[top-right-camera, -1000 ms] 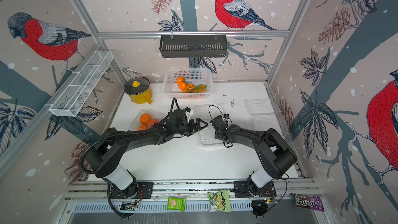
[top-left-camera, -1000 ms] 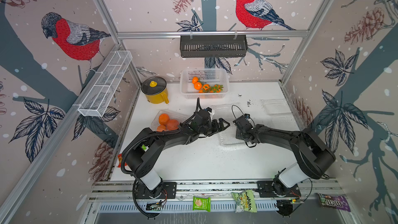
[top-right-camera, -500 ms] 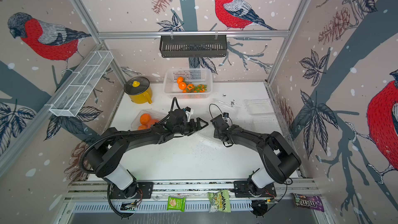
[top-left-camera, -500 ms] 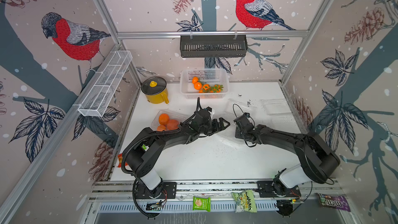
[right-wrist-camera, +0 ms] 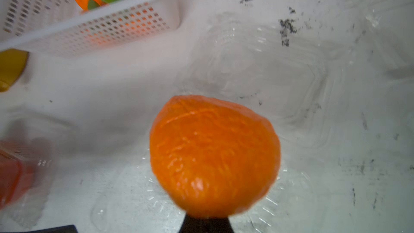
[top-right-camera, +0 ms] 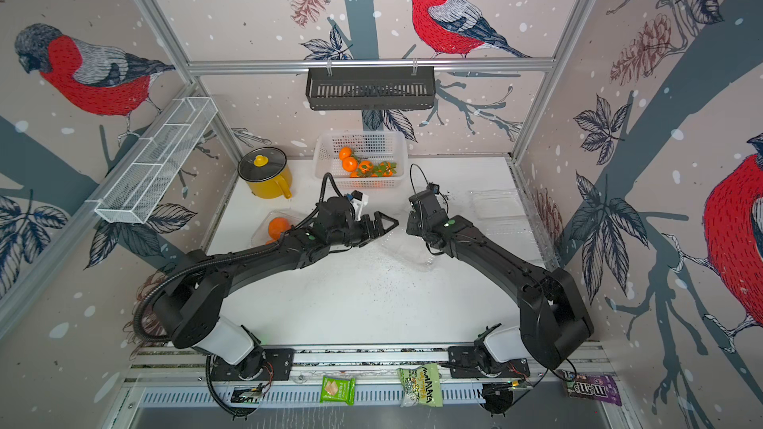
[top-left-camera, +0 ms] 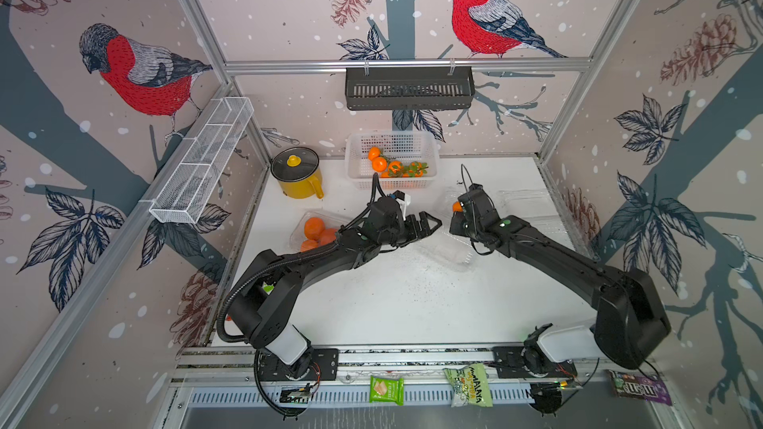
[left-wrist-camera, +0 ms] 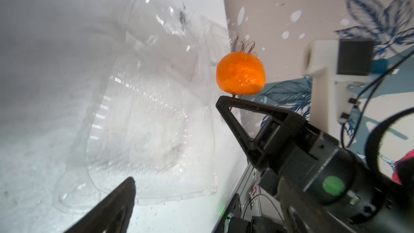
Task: Take oranges out of containers
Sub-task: Pick up the orange from the packing box, then place the orange in the basket.
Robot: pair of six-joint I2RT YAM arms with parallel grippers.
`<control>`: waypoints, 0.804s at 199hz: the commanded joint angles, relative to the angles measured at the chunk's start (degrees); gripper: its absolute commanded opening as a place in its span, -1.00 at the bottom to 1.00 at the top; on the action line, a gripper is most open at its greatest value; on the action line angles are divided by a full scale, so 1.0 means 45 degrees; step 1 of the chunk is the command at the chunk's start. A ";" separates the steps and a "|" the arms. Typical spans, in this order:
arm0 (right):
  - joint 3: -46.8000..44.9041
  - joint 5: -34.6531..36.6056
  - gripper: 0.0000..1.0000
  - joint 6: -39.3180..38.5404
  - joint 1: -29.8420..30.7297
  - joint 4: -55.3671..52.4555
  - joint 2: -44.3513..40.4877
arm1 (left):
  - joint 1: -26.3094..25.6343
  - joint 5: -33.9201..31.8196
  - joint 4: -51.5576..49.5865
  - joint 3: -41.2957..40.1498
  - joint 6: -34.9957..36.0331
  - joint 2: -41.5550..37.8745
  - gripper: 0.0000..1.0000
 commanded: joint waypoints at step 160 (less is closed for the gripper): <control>1.6308 -0.7278 -0.71 0.0482 -0.1912 0.1636 1.4028 | 0.4055 0.1375 -0.2173 0.1084 0.0980 -0.0924 0.95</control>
